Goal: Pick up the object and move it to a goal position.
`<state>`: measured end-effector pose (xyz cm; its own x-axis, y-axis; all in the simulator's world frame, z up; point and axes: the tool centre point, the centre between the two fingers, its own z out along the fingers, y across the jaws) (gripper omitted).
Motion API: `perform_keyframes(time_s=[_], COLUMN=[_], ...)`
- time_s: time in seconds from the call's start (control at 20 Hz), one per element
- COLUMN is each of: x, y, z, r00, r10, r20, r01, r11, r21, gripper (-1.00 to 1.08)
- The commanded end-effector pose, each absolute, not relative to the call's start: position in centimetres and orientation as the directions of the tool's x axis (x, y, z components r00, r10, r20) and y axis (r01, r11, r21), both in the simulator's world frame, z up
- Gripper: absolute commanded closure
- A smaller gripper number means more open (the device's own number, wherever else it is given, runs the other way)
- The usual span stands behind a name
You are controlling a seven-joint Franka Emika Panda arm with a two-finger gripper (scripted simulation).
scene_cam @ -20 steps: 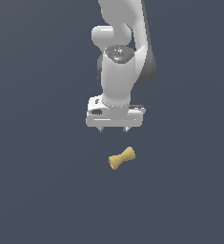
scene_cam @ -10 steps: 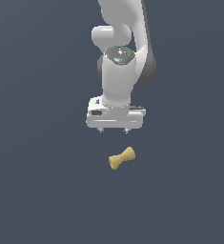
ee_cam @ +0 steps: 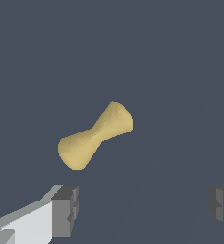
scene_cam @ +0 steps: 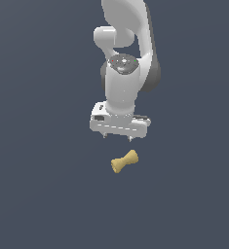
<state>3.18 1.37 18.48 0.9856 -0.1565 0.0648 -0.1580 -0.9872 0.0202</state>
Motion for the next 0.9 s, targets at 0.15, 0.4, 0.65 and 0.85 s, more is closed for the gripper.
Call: perform_keyframes(time_s=[0.15, 0.4, 0.65, 0.85], x=[3.9, 4.5, 5.2, 5.6], y=[1.8, 2.3, 2.8, 3.2], z=[17.4, 16.3, 15.3, 14.4], r00=[0.955, 0.907, 0.844, 0.782], r10=[-0.292, -0.418, -0.535, -0.622], r20=[0.055, 0.045, 0.034, 0.025], r01=[-0.293, -0.418, -0.536, -0.622], r11=[-0.956, -0.908, -0.844, -0.783], r21=[0.007, -0.001, -0.007, -0.009], gripper=[-0.92, -0.92, -0.92, -0.92])
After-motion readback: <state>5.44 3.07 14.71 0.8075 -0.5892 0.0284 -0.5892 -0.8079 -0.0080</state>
